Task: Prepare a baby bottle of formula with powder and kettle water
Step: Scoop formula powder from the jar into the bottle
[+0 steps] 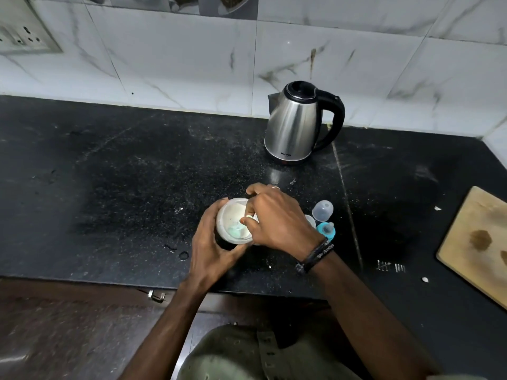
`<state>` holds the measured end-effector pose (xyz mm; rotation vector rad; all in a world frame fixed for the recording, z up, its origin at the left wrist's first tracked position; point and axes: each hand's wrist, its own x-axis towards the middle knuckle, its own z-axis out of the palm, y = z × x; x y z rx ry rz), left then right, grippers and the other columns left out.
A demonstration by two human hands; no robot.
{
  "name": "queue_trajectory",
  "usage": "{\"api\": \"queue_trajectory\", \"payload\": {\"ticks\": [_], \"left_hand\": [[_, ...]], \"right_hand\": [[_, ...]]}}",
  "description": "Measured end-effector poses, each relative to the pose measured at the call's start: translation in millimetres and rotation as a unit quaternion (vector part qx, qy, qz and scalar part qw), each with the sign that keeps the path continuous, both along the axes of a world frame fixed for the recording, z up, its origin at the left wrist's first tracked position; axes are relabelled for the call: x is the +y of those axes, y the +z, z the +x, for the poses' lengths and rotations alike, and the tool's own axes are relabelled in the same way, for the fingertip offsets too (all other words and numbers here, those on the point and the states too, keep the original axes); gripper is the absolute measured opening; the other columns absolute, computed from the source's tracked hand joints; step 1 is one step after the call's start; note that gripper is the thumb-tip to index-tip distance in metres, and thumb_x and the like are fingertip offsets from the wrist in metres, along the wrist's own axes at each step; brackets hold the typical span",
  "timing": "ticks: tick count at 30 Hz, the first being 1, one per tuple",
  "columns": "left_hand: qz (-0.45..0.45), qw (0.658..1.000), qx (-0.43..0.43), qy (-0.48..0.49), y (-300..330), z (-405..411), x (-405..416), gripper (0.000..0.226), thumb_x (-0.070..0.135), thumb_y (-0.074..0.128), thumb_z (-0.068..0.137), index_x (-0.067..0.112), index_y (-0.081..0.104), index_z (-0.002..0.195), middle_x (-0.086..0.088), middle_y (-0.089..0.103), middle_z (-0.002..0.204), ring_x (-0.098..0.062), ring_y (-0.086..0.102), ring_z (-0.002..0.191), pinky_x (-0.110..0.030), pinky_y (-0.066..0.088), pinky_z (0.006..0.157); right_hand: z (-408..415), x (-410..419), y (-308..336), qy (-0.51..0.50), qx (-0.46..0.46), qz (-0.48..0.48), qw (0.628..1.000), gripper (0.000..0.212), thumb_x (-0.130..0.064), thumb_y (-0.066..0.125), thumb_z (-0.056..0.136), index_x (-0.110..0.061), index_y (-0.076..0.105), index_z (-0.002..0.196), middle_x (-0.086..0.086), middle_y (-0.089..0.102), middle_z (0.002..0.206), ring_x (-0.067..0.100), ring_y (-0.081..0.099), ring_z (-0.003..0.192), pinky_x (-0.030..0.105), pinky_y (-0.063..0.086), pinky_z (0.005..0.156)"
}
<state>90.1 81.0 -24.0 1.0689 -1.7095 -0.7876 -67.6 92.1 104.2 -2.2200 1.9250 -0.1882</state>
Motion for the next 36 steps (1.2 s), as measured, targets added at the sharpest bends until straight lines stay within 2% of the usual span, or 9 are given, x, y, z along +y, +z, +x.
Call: {"api": "queue_trajectory", "payload": {"ticks": [3, 8, 16, 24, 28, 36], "left_hand": [[0.007, 1.0, 0.02, 0.007, 2, -1, 2, 0.091, 0.022, 0.097, 0.066, 0.005, 0.051, 0.142, -0.007, 0.061, 0.143, -0.023, 0.061, 0.132, -0.044, 0.051, 0.109], [0.004, 0.999, 0.03, 0.01, 6, -6, 4, 0.089, 0.021, 0.095, 0.068, 0.001, 0.05, 0.142, -0.011, 0.061, 0.143, -0.025, 0.061, 0.132, -0.05, 0.05, 0.109], [-0.004, 0.999, 0.038, -0.004, 12, -13, 6, 0.087, 0.016, 0.093, 0.069, -0.003, 0.05, 0.142, -0.013, 0.06, 0.145, -0.027, 0.059, 0.134, -0.052, 0.05, 0.109], [-0.013, 0.999, 0.042, -0.005, 16, -14, 9, 0.086, 0.023, 0.092, 0.072, -0.004, 0.05, 0.141, -0.015, 0.059, 0.145, -0.029, 0.059, 0.135, -0.053, 0.05, 0.109], [-0.01, 0.999, 0.041, -0.003, 15, -14, 9, 0.086, 0.015, 0.093, 0.07, -0.005, 0.049, 0.141, -0.015, 0.059, 0.145, -0.029, 0.059, 0.135, -0.053, 0.05, 0.109], [-0.012, 0.999, 0.032, 0.0, 14, -13, 8, 0.086, 0.013, 0.093, 0.07, -0.007, 0.049, 0.141, -0.017, 0.059, 0.145, -0.029, 0.059, 0.135, -0.05, 0.05, 0.109]], "right_hand": [[-2, 3, 2, -0.01, -0.036, -0.032, 0.999, 0.025, -0.035, 0.068, 0.09, -0.015, 0.077, 0.102, -0.003, 0.054, 0.14, 0.024, 0.053, 0.122, 0.035, 0.047, 0.092], [-3, 4, -3, -0.017, -0.053, -0.049, 0.997, 0.021, -0.035, 0.072, 0.087, -0.015, 0.08, 0.09, -0.004, 0.059, 0.135, 0.023, 0.055, 0.118, 0.032, 0.047, 0.088], [0, 8, -2, -0.027, -0.058, -0.027, 0.998, 0.02, -0.032, 0.071, 0.088, -0.015, 0.08, 0.09, -0.006, 0.057, 0.136, 0.022, 0.051, 0.12, 0.029, 0.043, 0.091], [1, 5, -4, -0.031, -0.072, -0.008, 0.997, 0.017, -0.032, 0.075, 0.084, -0.017, 0.081, 0.084, -0.004, 0.059, 0.135, 0.025, 0.05, 0.12, 0.042, 0.044, 0.099], [0, 6, -6, -0.036, -0.091, 0.004, 0.995, 0.016, -0.033, 0.076, 0.083, -0.018, 0.08, 0.079, -0.005, 0.058, 0.135, 0.024, 0.048, 0.122, 0.042, 0.043, 0.1], [-3, 6, -8, -0.041, -0.119, -0.006, 0.992, 0.015, -0.03, 0.077, 0.081, -0.016, 0.079, 0.075, -0.004, 0.058, 0.138, 0.025, 0.05, 0.12, 0.042, 0.045, 0.098]]}}
